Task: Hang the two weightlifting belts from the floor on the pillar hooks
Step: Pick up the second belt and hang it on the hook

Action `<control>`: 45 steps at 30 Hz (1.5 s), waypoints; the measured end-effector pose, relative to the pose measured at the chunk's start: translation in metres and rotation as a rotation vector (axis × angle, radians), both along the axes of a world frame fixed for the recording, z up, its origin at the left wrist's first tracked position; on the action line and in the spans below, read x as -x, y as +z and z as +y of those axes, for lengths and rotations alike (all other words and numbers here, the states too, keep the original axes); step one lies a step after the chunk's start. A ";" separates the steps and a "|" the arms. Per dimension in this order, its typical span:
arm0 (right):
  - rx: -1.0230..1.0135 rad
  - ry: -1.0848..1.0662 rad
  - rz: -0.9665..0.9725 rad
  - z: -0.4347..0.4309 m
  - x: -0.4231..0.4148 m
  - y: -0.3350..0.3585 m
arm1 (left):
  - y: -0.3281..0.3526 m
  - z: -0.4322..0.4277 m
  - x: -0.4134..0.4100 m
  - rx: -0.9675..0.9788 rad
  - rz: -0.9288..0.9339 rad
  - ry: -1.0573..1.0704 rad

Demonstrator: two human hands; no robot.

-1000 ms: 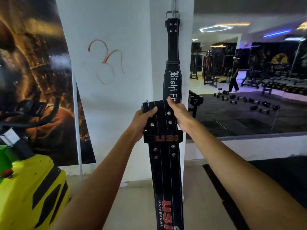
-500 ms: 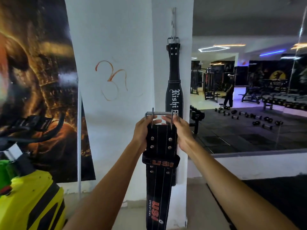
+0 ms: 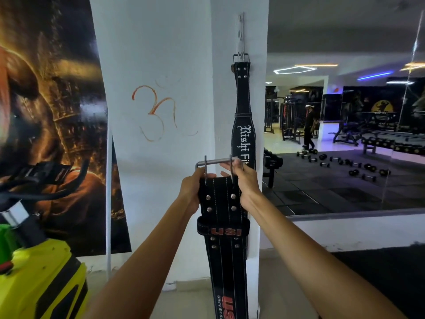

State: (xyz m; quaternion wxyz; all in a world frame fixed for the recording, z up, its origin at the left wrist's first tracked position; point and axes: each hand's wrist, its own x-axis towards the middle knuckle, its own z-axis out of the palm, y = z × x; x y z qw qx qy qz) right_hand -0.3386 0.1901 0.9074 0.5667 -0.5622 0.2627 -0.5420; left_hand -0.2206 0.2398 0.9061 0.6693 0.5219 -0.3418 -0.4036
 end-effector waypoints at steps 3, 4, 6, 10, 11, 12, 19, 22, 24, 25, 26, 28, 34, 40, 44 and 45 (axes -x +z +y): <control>-0.022 -0.013 -0.017 0.000 0.002 -0.001 | -0.001 0.001 -0.008 -0.122 0.024 -0.121; -0.043 -0.019 -0.017 -0.003 0.004 -0.001 | 0.000 0.003 -0.013 -0.154 -0.005 -0.191; -0.071 -0.038 -0.003 -0.008 0.009 0.000 | 0.004 0.008 -0.018 -0.158 -0.048 -0.328; -0.114 -0.046 0.007 -0.011 0.009 -0.001 | 0.003 0.008 -0.007 -0.052 -0.237 -0.224; -0.104 -0.049 0.014 -0.011 0.008 0.000 | -0.001 0.004 -0.001 0.023 -0.321 -0.096; -0.087 -0.042 0.026 -0.011 0.007 0.001 | -0.005 0.000 0.005 0.104 -0.402 0.050; -0.065 0.140 0.187 -0.019 0.012 -0.003 | -0.014 -0.026 0.022 0.231 -0.473 0.513; -0.033 0.161 0.211 -0.032 0.014 -0.006 | -0.011 -0.037 0.018 0.247 -0.496 0.499; 0.077 0.013 0.228 -0.036 0.009 0.000 | -0.001 -0.047 0.016 0.293 -0.522 0.493; 0.158 -0.094 0.207 -0.038 0.005 0.007 | 0.007 -0.054 0.015 0.326 -0.540 0.495; 0.239 -0.206 0.179 -0.043 0.001 0.015 | 0.016 -0.061 0.014 0.365 -0.560 0.498; 0.377 -0.381 0.154 -0.058 -0.004 0.041 | 0.044 -0.079 0.013 0.446 -0.600 0.502; 0.593 -0.660 0.186 -0.139 -0.012 0.147 | 0.157 -0.160 0.005 0.591 -0.750 0.582; 0.681 -0.837 0.162 -0.271 -0.022 0.240 | 0.249 -0.286 -0.006 0.689 -0.836 0.704; 0.709 -0.834 0.120 -0.369 -0.034 0.309 | 0.318 -0.379 -0.021 0.694 -0.826 0.717; 0.711 -0.822 0.121 -0.390 -0.037 0.327 | 0.335 -0.400 -0.026 0.686 -0.822 0.723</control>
